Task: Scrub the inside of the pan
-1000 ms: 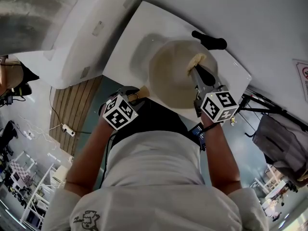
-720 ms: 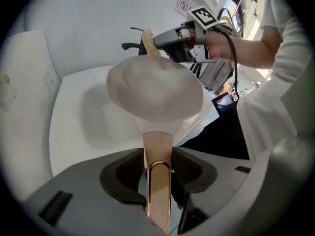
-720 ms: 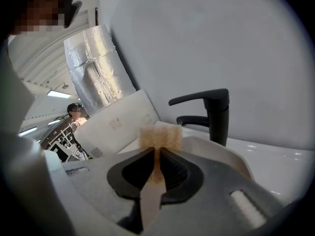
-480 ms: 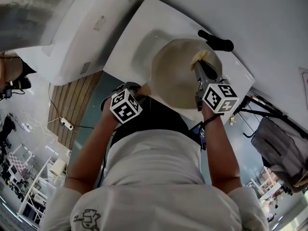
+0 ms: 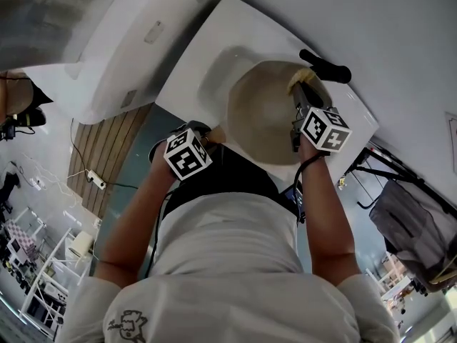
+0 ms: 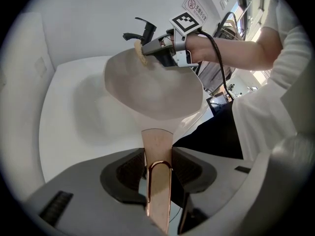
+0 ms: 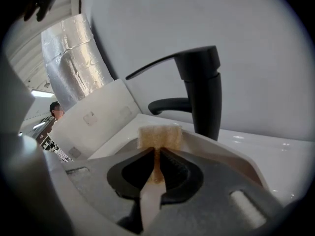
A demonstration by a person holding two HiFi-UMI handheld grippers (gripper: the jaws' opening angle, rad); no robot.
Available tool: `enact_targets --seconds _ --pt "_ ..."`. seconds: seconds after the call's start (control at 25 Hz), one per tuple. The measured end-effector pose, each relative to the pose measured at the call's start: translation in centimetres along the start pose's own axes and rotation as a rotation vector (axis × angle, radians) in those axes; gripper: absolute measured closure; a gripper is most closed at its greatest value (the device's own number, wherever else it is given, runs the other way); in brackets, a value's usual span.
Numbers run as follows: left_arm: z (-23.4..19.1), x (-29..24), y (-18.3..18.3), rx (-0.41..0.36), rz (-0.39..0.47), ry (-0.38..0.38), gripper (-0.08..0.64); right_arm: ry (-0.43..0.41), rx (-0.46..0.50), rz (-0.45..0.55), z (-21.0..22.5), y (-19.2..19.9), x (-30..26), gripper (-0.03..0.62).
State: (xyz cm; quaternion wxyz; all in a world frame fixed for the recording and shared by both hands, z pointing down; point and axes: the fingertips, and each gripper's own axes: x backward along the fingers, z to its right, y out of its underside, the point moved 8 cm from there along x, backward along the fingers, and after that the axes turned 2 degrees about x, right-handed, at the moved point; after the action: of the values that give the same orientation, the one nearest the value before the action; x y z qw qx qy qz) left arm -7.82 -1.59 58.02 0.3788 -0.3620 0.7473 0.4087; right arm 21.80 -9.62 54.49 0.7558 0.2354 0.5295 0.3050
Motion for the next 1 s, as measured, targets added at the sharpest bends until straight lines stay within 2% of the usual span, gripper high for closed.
enact_targets --seconds 0.12,0.4,0.8,1.0 --pt "0.0 0.0 0.0 0.004 0.003 0.006 0.391 -0.010 0.010 -0.012 0.1 -0.6 -1.1 0.552" --pt "0.0 0.1 -0.1 -0.014 -0.002 0.006 0.393 -0.070 0.101 -0.075 -0.8 -2.0 -4.2 0.551" --pt "0.0 -0.1 0.2 -0.018 0.013 -0.009 0.393 -0.229 0.242 -0.186 -5.4 -0.5 -7.8 0.551" --pt "0.1 0.0 0.3 -0.022 0.012 -0.002 0.393 -0.285 0.252 -0.226 -7.4 0.7 -8.7 0.551"
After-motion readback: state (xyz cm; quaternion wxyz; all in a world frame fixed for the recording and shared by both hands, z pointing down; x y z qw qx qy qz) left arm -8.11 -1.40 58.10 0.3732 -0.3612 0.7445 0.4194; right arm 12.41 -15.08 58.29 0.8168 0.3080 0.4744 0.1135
